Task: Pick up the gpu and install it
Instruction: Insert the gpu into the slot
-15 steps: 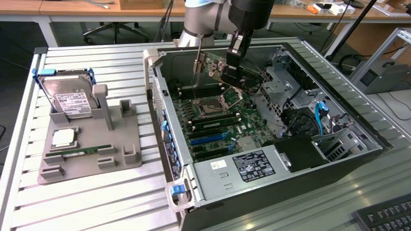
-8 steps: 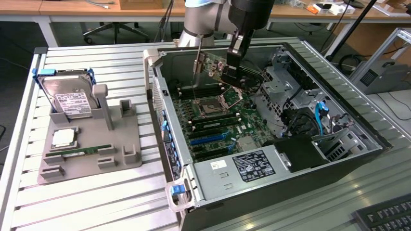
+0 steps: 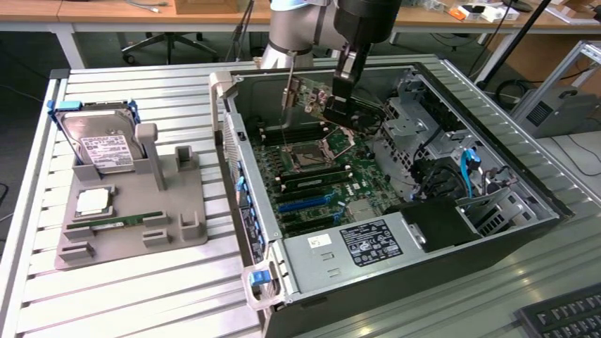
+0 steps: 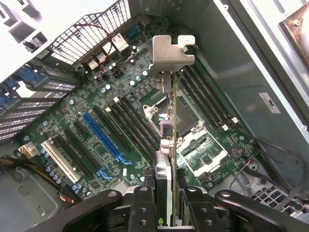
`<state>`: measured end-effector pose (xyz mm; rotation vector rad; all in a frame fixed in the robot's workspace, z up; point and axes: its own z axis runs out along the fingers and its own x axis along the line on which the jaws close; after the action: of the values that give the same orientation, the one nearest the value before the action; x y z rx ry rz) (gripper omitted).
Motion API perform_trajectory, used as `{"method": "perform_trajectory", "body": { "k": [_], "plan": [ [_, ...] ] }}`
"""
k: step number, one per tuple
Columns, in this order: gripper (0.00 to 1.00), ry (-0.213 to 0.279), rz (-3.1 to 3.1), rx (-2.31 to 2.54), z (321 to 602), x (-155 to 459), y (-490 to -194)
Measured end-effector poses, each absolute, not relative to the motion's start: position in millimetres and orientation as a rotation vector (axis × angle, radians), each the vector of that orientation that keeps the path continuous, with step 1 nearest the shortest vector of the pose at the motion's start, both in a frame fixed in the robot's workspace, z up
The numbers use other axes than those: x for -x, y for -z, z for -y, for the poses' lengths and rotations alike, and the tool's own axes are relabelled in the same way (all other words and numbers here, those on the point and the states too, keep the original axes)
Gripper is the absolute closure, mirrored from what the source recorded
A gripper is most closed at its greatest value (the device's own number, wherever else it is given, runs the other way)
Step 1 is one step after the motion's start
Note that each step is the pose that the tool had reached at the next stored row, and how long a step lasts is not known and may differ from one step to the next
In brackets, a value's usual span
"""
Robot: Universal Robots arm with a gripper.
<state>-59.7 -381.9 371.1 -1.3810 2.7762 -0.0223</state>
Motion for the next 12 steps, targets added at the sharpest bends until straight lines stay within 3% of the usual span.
{"method": "perform_trajectory", "body": {
  "k": [12],
  "plan": [
    [0.73,0.022,-2.754,1.423,382.0,59.7,-371.0]
  ]
}}
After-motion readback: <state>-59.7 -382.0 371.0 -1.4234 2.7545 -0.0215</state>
